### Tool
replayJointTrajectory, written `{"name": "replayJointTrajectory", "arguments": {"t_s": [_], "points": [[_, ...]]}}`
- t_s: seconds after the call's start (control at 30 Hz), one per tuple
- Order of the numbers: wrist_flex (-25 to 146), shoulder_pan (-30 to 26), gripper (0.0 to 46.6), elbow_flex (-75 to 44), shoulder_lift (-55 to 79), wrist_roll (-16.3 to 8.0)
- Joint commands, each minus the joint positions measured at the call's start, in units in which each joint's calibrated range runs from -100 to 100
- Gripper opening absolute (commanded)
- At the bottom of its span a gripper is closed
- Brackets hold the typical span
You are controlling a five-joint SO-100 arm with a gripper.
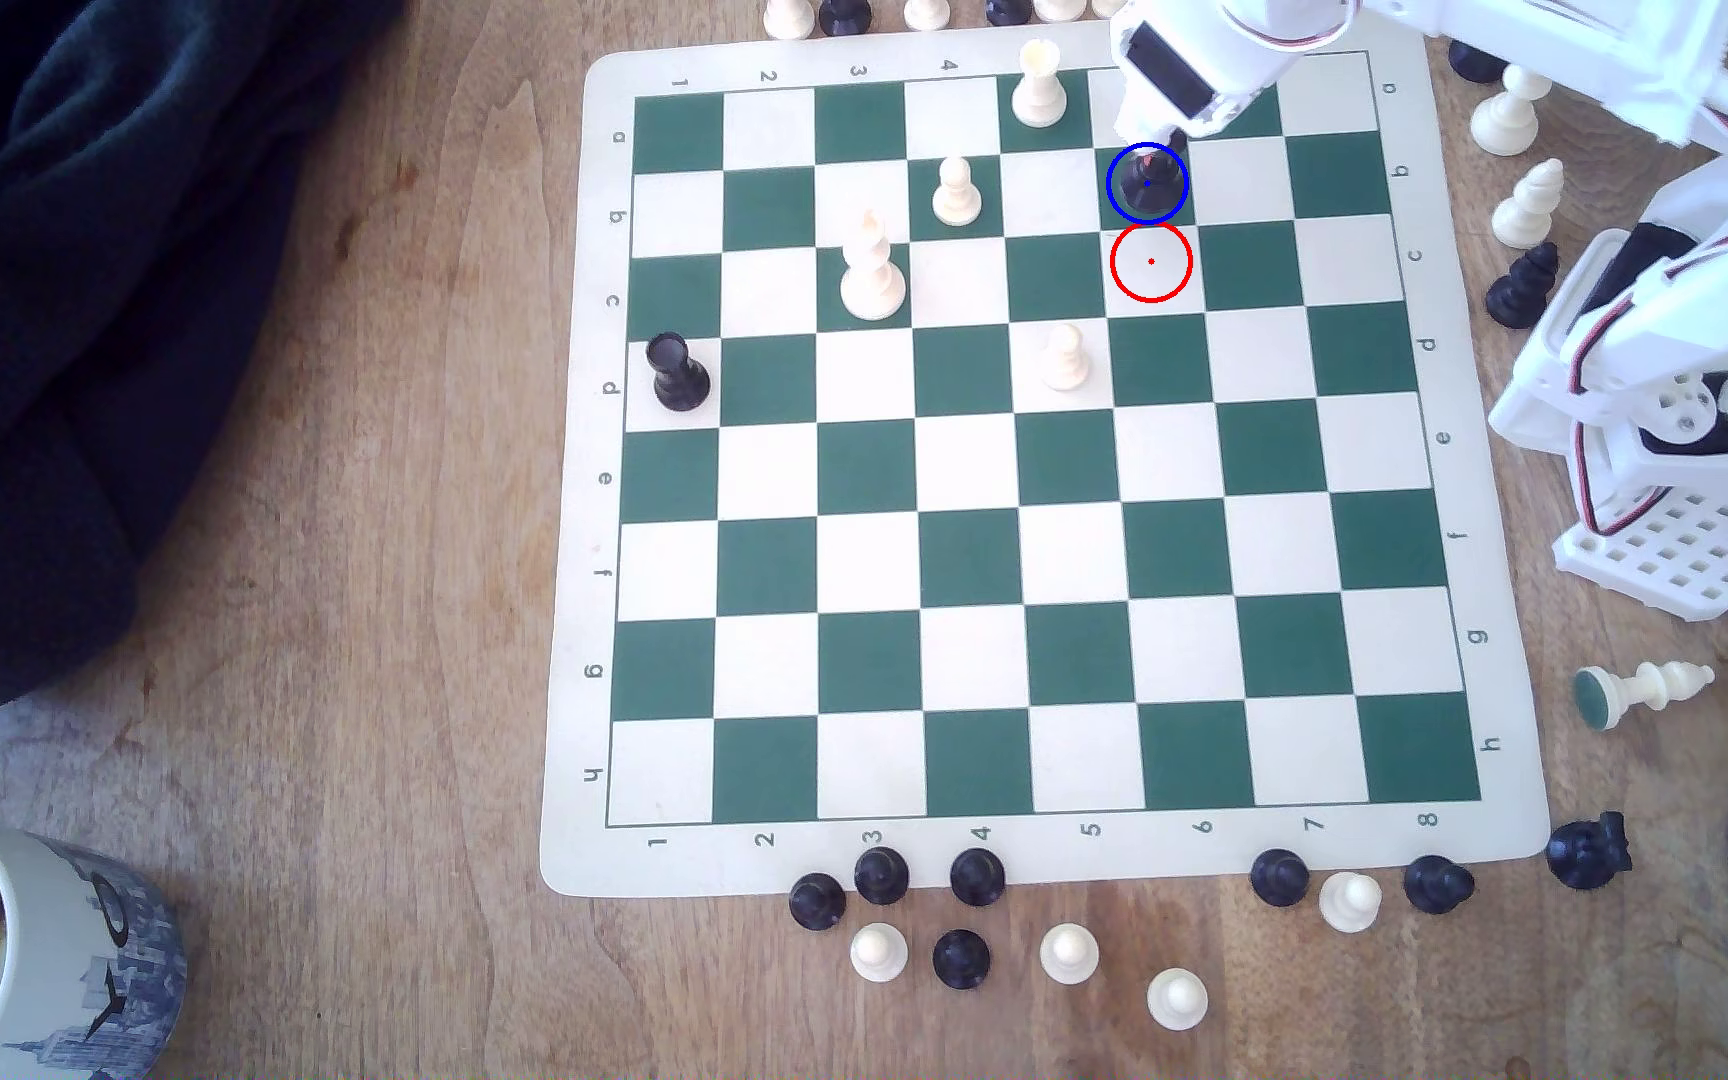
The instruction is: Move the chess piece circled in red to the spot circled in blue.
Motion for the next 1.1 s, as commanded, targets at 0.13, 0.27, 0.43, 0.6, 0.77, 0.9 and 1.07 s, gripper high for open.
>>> {"name": "replayJointTrajectory", "arguments": {"t_s": [0.13,0.27,0.43,0.6,0.77,0.9,1.07], "points": [[-3.44,1.02,4.0,-4.03,3.35,0.34],[-4.17,1.57,3.9,-3.94,4.2,0.59],[-4.75,2.59,3.9,-3.94,4.71,1.17],[-4.99,3.21,3.9,-3.76,5.05,1.37],[-5.65,2.74,3.9,-3.76,5.56,1.27],[-6.22,2.35,4.0,-4.12,6.32,1.12],[-6.47,2.2,4.0,-4.3,7.0,1.07]]}}
